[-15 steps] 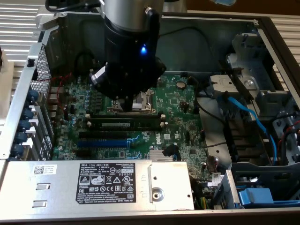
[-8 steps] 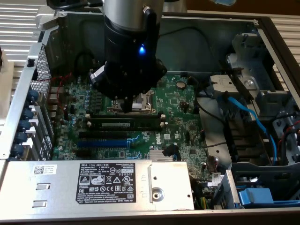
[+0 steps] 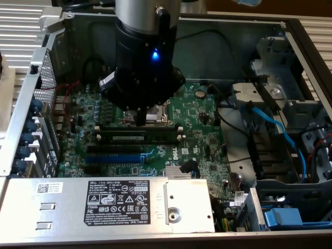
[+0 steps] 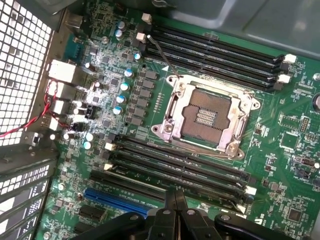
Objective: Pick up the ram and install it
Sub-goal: 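Press down the ram until it locks into place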
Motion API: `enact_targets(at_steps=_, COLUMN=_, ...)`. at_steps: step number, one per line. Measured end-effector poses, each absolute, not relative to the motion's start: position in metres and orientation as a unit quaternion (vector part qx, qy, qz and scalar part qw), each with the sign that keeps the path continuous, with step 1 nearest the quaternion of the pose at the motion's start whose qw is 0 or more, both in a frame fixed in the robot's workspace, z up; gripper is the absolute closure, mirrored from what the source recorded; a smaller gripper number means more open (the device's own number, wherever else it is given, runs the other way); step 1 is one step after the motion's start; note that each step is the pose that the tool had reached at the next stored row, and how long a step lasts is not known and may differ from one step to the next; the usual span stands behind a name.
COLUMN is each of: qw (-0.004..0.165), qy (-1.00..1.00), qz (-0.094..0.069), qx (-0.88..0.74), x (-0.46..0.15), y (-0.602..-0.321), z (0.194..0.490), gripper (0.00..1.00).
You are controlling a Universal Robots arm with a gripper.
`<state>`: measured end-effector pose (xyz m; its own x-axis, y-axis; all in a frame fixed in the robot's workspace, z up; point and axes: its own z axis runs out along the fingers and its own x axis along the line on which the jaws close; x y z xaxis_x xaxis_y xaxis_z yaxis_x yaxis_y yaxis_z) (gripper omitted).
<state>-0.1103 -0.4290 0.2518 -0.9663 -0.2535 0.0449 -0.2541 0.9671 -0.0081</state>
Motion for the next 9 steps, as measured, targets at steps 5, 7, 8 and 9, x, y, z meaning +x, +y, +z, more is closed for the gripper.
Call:
enact_targets(at_steps=5, qw=0.023, qy=-0.994, qz=0.010, qx=0.106, x=-0.1103, y=-0.4290, z=0.2530, gripper=0.90)
enact_targets(at_steps=7, qw=0.023, qy=-0.995, qz=0.012, qx=0.097, x=-0.1102, y=-0.4289, z=0.2540, gripper=0.90)
enact_targets(at_steps=8, qw=0.023, qy=-0.995, qz=0.012, qx=0.093, x=-0.1102, y=-0.4290, z=0.2547, gripper=0.90)
enact_targets(at_steps=9, qw=0.024, qy=-0.996, qz=0.013, qx=0.089, x=-0.1102, y=-0.4290, z=0.2553, gripper=0.90)
